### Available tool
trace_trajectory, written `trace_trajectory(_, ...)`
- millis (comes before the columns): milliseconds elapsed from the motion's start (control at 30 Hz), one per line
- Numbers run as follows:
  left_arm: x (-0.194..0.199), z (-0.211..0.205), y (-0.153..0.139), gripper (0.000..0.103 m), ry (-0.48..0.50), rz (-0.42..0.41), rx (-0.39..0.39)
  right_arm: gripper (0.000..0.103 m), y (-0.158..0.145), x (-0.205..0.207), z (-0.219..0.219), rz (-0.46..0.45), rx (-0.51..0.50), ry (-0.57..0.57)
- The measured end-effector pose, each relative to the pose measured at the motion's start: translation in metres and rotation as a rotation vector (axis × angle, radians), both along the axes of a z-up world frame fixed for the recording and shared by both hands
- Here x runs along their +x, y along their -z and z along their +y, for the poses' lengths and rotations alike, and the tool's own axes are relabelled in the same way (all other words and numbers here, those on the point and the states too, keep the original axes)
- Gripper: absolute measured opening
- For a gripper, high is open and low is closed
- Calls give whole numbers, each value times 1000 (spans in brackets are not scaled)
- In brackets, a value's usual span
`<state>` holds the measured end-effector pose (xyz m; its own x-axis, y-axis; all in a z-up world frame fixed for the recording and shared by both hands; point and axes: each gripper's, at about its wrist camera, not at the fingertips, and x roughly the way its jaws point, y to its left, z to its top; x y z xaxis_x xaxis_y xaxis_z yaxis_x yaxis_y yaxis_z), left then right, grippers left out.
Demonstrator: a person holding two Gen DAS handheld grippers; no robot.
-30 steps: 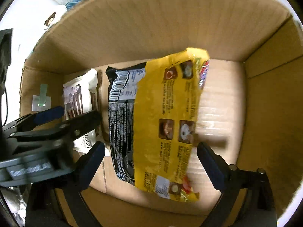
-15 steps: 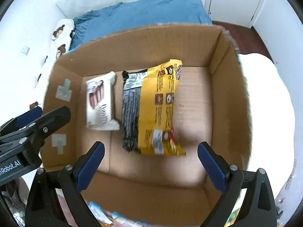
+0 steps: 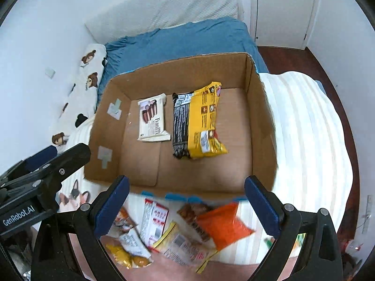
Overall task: Organize snacks
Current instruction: 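Grasp the yellow GUOBA chip bag with left tool while right grasps clear bread bag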
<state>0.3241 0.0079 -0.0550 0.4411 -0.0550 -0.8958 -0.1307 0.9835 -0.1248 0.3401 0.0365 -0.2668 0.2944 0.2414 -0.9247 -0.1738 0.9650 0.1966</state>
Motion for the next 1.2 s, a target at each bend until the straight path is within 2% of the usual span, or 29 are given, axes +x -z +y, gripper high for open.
trace_trajectory(200,-55,9,4,96,-61,-4,-24,100,8,-43,-14,40,48,8)
trace_trajectory(367,-103,26,39,96,-117,65,6,100,48,-76,-16,138,44,-44)
trace_trajectory(500,-141,45,83,96,-176,156,25,100,91,-100,12,191,-120,-240)
trace_trajectory(700,-180,73,147,96,-288,303,-53,100,153,-120,52,225,-371,-499)
trace_trajectory(833,-184,75,164,96,-310,338,-74,99,180,-124,60,274,-400,-570)
trace_trajectory(967,-178,73,172,96,-307,353,-62,70,199,-121,50,313,-397,-517)
trace_trajectory(1100,-169,70,186,96,-294,390,-102,66,194,-109,20,339,-276,-275)
trace_trajectory(1200,-165,68,196,96,-282,417,-79,66,192,-105,-6,377,-142,-106)
